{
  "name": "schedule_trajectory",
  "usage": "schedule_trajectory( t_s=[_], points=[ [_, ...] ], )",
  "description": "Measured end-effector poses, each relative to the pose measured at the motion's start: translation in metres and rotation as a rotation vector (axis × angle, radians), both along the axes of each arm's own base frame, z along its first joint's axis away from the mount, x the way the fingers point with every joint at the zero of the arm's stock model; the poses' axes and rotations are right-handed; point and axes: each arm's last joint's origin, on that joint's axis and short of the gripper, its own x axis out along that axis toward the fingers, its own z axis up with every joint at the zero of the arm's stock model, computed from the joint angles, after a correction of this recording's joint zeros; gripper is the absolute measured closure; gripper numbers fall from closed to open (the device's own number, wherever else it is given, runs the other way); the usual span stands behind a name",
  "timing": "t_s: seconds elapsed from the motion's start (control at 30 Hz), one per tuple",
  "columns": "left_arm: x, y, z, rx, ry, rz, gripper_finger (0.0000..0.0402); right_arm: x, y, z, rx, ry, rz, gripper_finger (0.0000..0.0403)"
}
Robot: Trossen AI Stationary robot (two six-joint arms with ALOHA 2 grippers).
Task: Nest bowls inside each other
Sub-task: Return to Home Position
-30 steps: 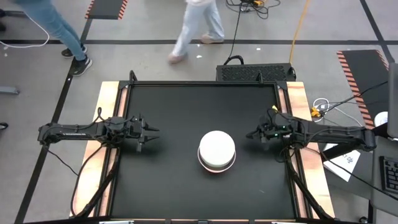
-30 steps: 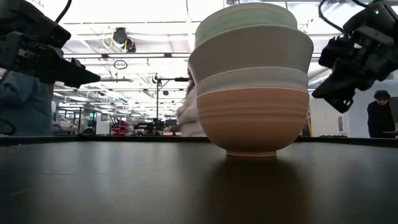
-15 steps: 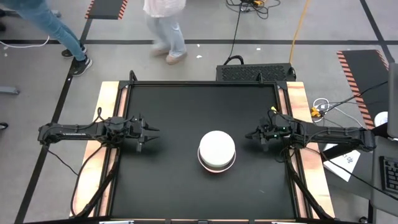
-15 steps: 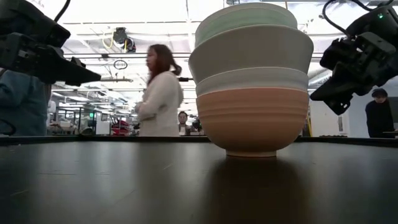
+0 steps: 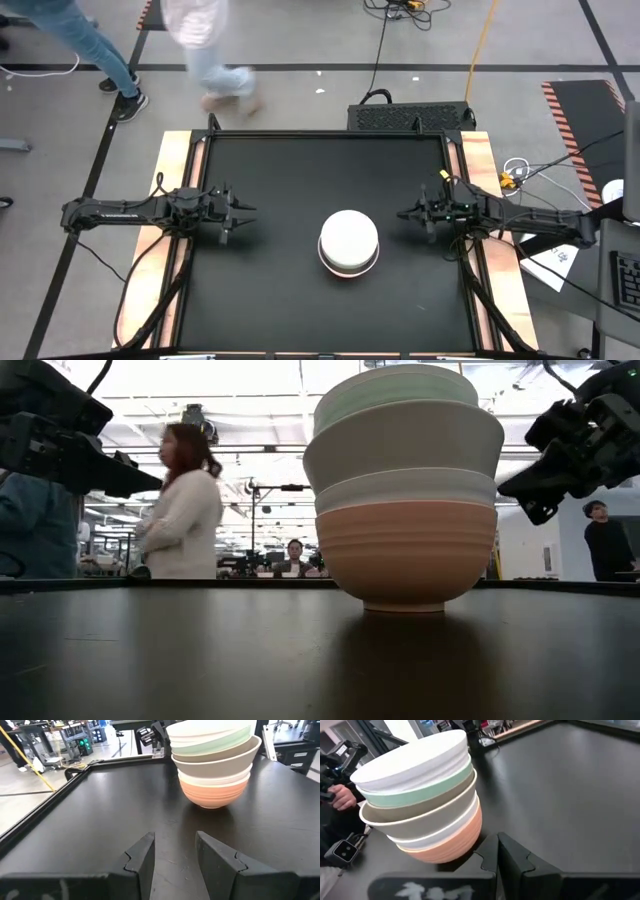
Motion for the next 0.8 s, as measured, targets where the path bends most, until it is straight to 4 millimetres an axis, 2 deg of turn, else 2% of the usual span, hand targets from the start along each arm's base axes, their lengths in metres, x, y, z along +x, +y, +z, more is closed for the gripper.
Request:
schedule_trajectory(
  t_s=[0.27, 0.37, 0.8],
  points=[
    [-0.0001, -0.0007, -0.0004, -0.018, 0.004, -0.02, 0.0256, -0.0029, 0.0004, -0.0057, -0.089, -0.043, 0.014, 0.0403],
    [-0.0001, -0.0007, -0.0006, -0.007, 0.006, -0.022, 0.0256, -0.0021, 0.001, -0.0016, -0.107, -0.092, 0.025, 0.0403],
    [-0.0005, -0.0007, -0.0023, -0.007, 0.023, -0.022, 0.0256, -0.0018, 0.0055, -0.0015, -0.085, -0.097, 0.067, 0.0403]
  ],
)
